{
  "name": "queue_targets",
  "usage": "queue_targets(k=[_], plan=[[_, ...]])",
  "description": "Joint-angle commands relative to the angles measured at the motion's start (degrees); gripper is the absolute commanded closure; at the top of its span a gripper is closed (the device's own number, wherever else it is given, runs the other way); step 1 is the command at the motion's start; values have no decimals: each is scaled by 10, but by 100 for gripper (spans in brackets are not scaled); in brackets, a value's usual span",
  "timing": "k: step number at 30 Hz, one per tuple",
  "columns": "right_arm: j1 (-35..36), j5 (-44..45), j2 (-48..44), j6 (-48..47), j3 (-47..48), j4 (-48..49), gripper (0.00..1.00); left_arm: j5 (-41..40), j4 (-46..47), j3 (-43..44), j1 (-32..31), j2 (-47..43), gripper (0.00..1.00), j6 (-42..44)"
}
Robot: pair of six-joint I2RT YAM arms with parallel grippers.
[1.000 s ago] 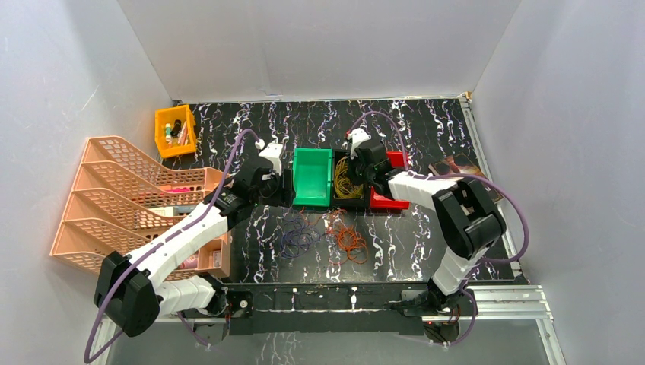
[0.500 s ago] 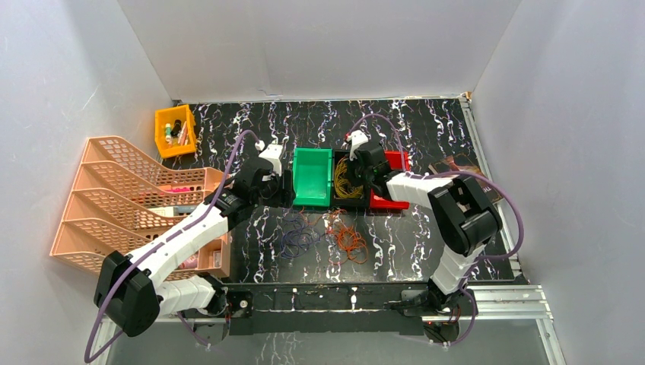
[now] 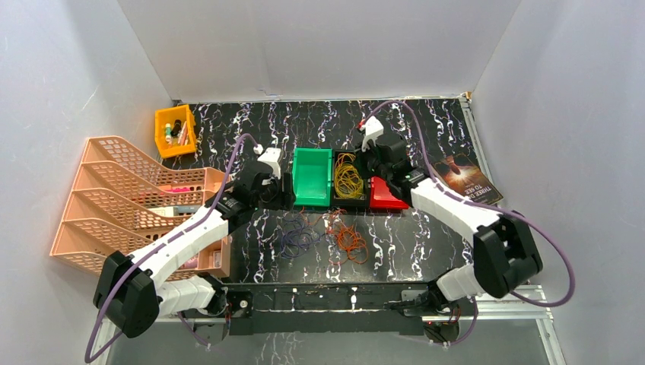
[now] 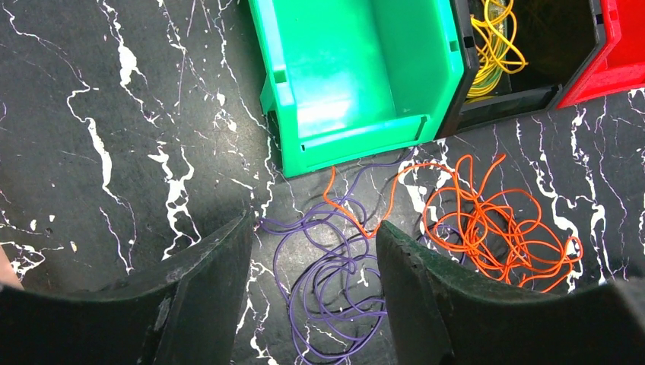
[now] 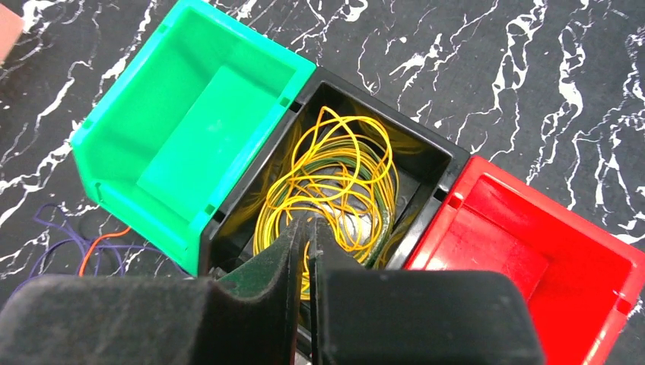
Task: Untangle the cables
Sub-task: Place the cable in the bin.
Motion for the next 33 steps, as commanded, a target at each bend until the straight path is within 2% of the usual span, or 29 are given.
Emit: queue_targets(k=[1, 5, 6, 7, 8, 12, 15, 20, 22, 28, 33], plan=[[-1, -2, -61, -4, -26, -22, 84, -8, 11, 1, 3, -20, 40, -4], [0, 12, -91, 2, -41, -28, 81, -5, 9, 1, 3, -16, 40, 0], [-1, 17, -92, 3, -42, -27, 77, -4, 9, 1, 2, -16, 40, 1], [-1, 22, -83, 7, -38, -24, 69, -3, 11, 1, 3, -14, 40, 0], [-1, 26, -67, 18, -26, -20, 67, 0, 11, 5, 3, -12, 40, 1], [-2, 9, 63, 37, 62, 19, 69, 2, -3, 9, 3, -14, 39, 8], [-3, 15, 125, 29, 109, 13, 69, 2, -1, 9, 3, -16, 39, 5], [-5, 35, 162, 23, 123, 11, 69, 0, -4, 8, 3, -21, 39, 7], [-5, 36, 166, 20, 124, 9, 71, 0, -7, 8, 3, -21, 39, 9], [-5, 34, 182, 12, 113, 2, 90, -5, -8, 6, 3, -27, 39, 11], [-5, 33, 180, 14, 89, 7, 93, -3, -5, -2, 3, -28, 39, 7]])
